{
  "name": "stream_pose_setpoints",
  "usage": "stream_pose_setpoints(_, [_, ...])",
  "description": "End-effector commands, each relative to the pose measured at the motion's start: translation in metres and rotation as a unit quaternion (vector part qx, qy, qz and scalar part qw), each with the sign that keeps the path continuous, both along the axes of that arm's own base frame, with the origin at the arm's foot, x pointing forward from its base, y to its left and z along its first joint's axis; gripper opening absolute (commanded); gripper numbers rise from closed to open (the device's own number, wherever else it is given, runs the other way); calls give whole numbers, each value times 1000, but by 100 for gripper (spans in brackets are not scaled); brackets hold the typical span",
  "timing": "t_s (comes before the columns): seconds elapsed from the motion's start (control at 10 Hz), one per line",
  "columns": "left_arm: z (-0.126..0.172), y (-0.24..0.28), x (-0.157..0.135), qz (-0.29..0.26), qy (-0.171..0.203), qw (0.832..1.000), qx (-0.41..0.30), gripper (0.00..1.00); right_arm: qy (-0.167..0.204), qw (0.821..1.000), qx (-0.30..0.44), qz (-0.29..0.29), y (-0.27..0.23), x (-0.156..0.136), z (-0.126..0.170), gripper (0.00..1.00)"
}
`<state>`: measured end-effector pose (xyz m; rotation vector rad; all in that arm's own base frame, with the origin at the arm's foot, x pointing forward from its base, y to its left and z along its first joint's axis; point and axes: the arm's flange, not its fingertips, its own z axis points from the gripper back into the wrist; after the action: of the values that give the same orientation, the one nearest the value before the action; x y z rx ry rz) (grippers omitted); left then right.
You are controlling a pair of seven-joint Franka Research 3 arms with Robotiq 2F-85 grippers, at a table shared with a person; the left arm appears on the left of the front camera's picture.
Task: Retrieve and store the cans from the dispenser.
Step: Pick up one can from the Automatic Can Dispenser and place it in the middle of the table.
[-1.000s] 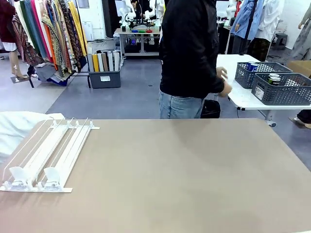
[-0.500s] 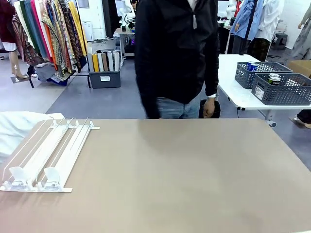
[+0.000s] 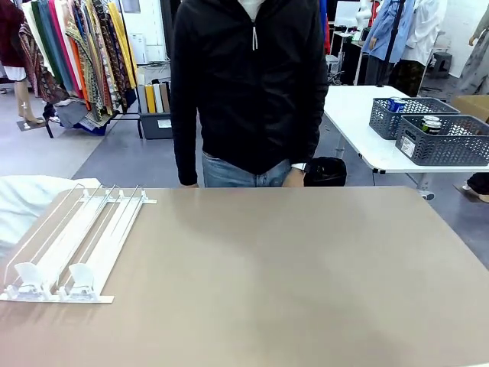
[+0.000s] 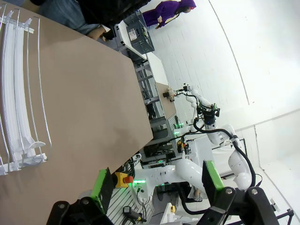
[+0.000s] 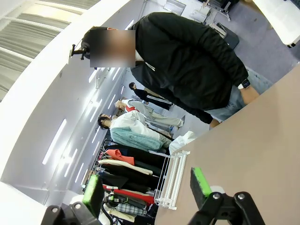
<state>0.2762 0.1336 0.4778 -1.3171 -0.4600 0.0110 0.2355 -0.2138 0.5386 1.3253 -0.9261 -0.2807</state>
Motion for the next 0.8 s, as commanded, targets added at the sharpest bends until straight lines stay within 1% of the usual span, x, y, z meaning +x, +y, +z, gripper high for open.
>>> stream_pose_setpoints(0.0, [2, -3, -1, 1, -5, 1000, -9, 100, -14, 1000, 10, -4, 0, 2, 4, 100])
stream_pose_setpoints(0.7, [2, -3, -1, 1, -5, 1000, -9, 100, -14, 1000, 10, -4, 0, 2, 4, 100])
